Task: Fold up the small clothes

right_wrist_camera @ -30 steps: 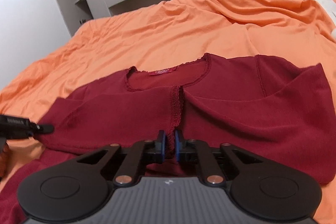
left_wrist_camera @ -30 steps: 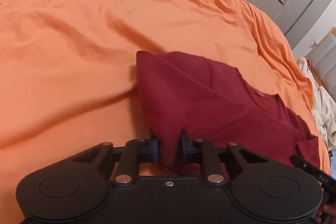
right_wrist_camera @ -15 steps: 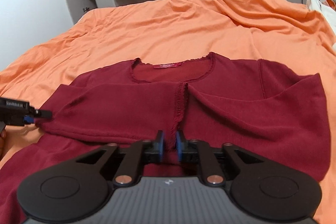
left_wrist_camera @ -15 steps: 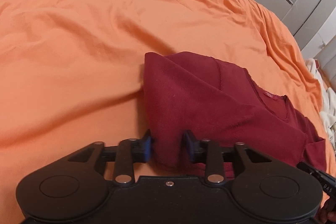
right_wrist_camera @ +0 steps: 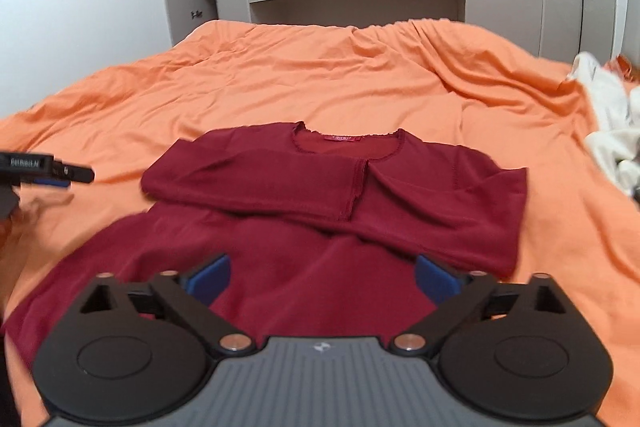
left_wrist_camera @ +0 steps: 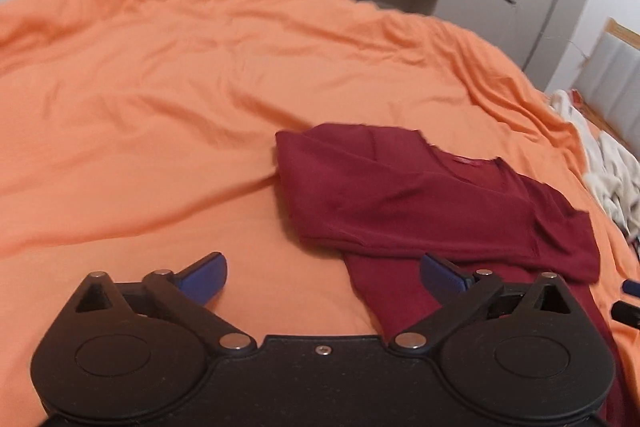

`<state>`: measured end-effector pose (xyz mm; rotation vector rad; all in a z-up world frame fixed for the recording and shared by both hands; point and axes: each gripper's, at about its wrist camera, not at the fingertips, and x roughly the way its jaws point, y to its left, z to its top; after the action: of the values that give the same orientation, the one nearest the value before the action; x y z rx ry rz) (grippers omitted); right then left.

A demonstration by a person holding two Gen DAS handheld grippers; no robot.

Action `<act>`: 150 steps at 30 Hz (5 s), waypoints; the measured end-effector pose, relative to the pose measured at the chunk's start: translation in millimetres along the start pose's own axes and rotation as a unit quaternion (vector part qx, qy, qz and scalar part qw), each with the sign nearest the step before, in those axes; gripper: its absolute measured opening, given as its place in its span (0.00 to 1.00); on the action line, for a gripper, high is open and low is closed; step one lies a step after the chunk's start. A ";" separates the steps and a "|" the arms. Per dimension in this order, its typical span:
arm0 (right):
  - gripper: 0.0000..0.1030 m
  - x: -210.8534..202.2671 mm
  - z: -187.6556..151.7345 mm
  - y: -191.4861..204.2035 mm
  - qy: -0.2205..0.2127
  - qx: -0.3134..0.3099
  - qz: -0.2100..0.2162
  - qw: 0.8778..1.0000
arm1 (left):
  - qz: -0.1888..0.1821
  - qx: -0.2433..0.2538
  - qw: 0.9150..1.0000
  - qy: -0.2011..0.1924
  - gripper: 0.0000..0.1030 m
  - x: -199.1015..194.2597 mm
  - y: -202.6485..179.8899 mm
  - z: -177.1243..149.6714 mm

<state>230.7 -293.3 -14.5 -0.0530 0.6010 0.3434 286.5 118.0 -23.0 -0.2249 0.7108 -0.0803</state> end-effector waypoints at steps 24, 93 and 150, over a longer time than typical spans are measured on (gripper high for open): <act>0.94 -94.8 -125.8 73.4 0.059 -0.223 -0.083 0.970 | -0.075 0.209 0.975 -0.020 0.99 -120.3 -92.7 -118.5; 0.08 -162.6 18.3 29.5 -0.254 -0.112 -0.196 0.941 | -0.028 0.259 0.934 -0.246 0.05 -225.8 -132.3 -31.4; 0.99 163.2 31.9 -115.6 -0.001 -0.029 -0.224 0.974 | 0.068 0.067 0.993 0.069 0.95 183.9 -30.1 60.3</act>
<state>412.1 -348.3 -85.7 -0.2411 0.5593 -0.0783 465.1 72.0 -89.0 -0.0419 0.8528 -0.0132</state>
